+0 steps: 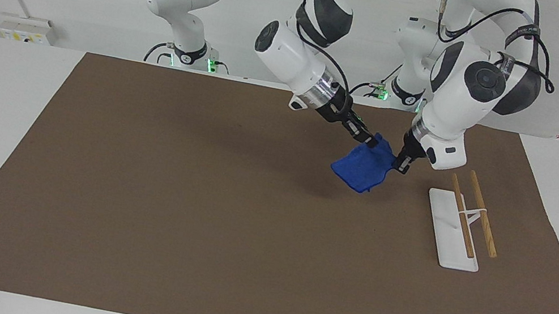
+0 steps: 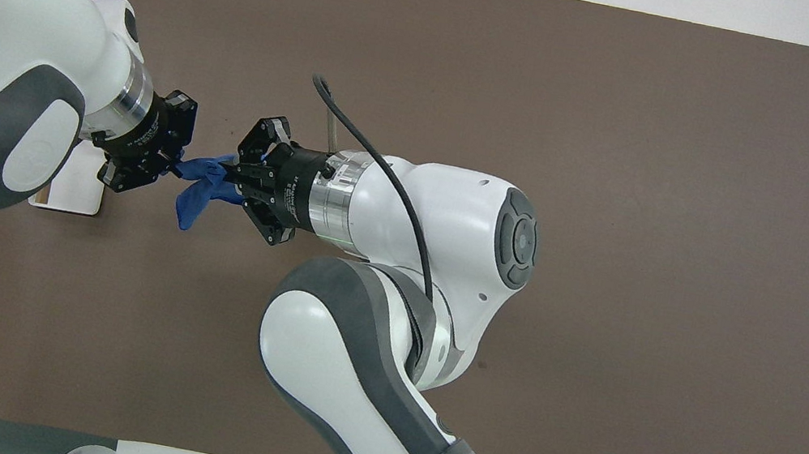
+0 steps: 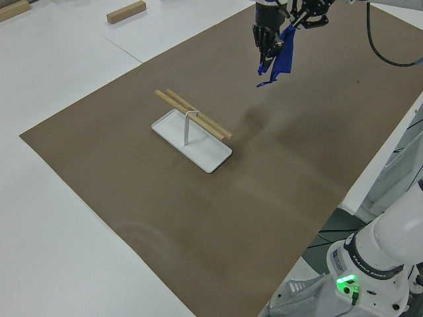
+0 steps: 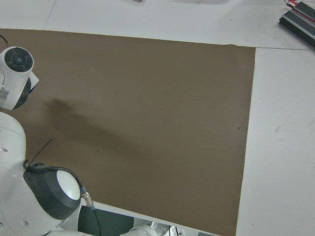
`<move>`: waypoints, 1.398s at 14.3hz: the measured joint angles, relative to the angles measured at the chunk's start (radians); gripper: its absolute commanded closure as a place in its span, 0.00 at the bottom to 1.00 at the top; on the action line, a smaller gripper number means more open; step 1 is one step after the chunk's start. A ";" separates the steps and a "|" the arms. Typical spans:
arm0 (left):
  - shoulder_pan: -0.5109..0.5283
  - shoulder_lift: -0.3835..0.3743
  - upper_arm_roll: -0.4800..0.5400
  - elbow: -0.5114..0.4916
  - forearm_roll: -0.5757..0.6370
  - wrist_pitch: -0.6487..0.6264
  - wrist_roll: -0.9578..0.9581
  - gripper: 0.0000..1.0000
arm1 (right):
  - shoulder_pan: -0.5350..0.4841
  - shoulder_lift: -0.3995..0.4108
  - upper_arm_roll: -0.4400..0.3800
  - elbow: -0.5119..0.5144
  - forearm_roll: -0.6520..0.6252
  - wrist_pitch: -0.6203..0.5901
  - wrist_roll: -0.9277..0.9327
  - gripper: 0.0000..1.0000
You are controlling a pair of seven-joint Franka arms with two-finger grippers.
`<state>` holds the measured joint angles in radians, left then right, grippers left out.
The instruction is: Right arm passes towel to left arm to hang
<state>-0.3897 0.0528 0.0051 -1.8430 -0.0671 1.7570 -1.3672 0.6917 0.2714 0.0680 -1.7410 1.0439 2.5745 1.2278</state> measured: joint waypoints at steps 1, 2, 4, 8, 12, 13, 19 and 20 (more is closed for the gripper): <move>0.000 0.000 0.000 0.000 0.000 0.001 -0.001 1.00 | 0.000 0.000 0.000 0.000 0.000 0.000 0.000 1.00; 0.000 0.000 0.000 0.000 0.000 0.004 -0.002 1.00 | 0.000 0.000 0.000 -0.002 0.000 0.000 -0.001 1.00; 0.000 -0.001 0.003 0.004 0.000 0.011 -0.002 1.00 | 0.000 0.000 0.000 -0.006 0.000 0.000 -0.009 0.94; 0.001 -0.017 0.015 0.051 0.000 0.014 -0.002 1.00 | -0.004 0.000 -0.003 -0.007 0.000 0.000 -0.028 0.00; 0.002 -0.028 0.021 0.114 0.000 -0.002 -0.002 1.00 | -0.024 0.000 -0.014 -0.019 -0.032 0.012 -0.136 0.00; 0.002 -0.029 0.021 0.137 0.000 -0.016 -0.002 1.00 | -0.052 0.000 -0.016 -0.022 -0.060 0.017 -0.164 0.00; 0.014 -0.053 0.030 0.243 0.123 -0.070 0.112 1.00 | -0.329 -0.003 -0.019 -0.024 -0.384 -0.177 -0.494 0.00; 0.030 -0.054 0.033 0.244 0.148 -0.071 0.156 1.00 | -0.362 -0.004 -0.019 -0.019 -0.446 -0.224 -0.542 0.00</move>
<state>-0.3602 -0.0007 0.0380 -1.5985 0.0808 1.6865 -1.2113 0.3294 0.2670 0.0490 -1.7604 0.5975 2.3502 0.6853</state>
